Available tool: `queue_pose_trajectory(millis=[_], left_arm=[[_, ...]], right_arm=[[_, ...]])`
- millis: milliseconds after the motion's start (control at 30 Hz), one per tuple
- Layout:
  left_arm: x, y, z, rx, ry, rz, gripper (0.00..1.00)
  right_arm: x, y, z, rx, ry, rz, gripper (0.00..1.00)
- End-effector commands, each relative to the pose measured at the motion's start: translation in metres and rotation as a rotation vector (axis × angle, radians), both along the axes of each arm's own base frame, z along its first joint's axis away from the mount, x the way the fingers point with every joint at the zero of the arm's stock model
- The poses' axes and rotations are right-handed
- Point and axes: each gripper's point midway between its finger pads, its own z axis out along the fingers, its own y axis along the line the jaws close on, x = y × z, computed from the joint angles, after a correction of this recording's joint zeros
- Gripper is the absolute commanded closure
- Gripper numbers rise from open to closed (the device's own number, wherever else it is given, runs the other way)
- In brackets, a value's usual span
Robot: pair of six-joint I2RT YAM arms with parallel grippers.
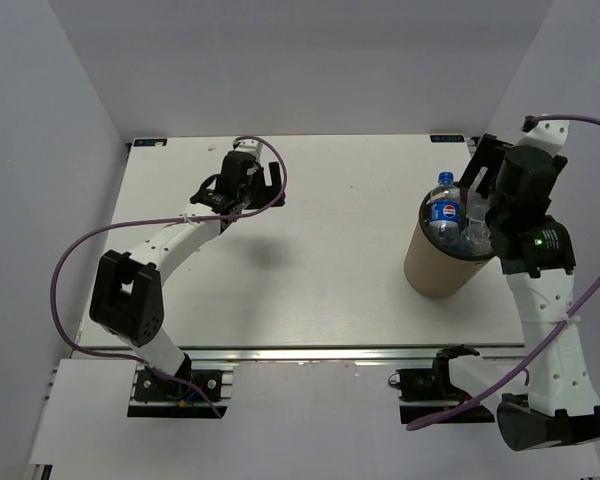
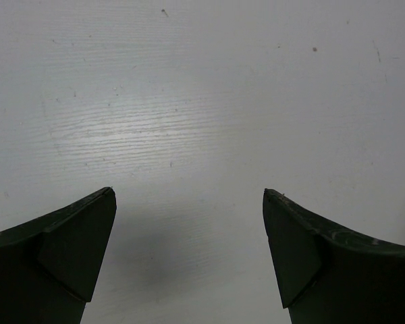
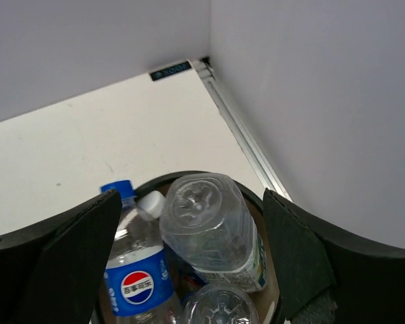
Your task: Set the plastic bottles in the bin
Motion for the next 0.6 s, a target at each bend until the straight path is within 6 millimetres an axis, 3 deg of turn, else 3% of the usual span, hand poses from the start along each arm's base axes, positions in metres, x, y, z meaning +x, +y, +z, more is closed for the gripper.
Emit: queue_pose_trajectory(millis=[0,33,67,167,233,267,300,367,433,467,500,533,567], left_arm=[[0.008,0.002,0.039,-0.014,-0.074,0.015,0.02],[0.009,0.002,0.04,-0.013,-0.076,0.017,0.02],[0.009,0.005,0.043,-0.008,-0.076,0.029,0.02],[0.009,0.02,0.044,0.007,-0.075,0.099,0.02],[0.005,0.034,0.044,0.007,-0.068,0.16,0.02],[0.003,0.041,0.043,0.009,-0.066,0.188,0.02],[-0.002,0.055,0.031,0.011,-0.043,0.241,0.02],[-0.012,0.072,0.032,-0.031,-0.036,0.331,0.02],[-0.029,0.11,0.009,0.02,-0.001,0.522,0.02],[-0.037,0.119,0.013,-0.001,-0.018,0.587,0.02],[-0.05,0.135,-0.005,0.047,-0.003,0.641,0.02],[-0.058,0.143,-0.009,0.057,-0.006,0.681,0.02],[-0.068,0.151,-0.005,0.049,-0.017,0.713,0.02]], right_arm=[[0.001,0.023,0.04,-0.019,-0.101,0.169,0.11],[0.003,0.036,0.043,-0.014,-0.104,0.244,0.11],[0.005,0.062,0.044,0.009,-0.108,0.389,0.11],[0.01,0.107,0.032,0.017,-0.071,0.574,0.11],[0.023,0.121,0.008,-0.033,-0.011,0.555,0.11],[0.019,0.153,0.0,-0.05,0.003,0.636,0.11],[0.025,0.173,-0.015,-0.066,0.037,0.683,0.11],[0.022,0.223,-0.029,-0.038,0.049,0.85,0.11],[0.029,0.254,-0.048,0.034,0.053,0.911,0.11],[0.031,0.262,-0.055,0.054,0.053,0.92,0.11],[0.033,0.269,-0.066,0.066,0.061,0.927,0.11],[0.032,0.276,-0.075,0.091,0.064,0.934,0.11],[0.032,0.286,-0.094,0.1,0.077,0.953,0.11]])
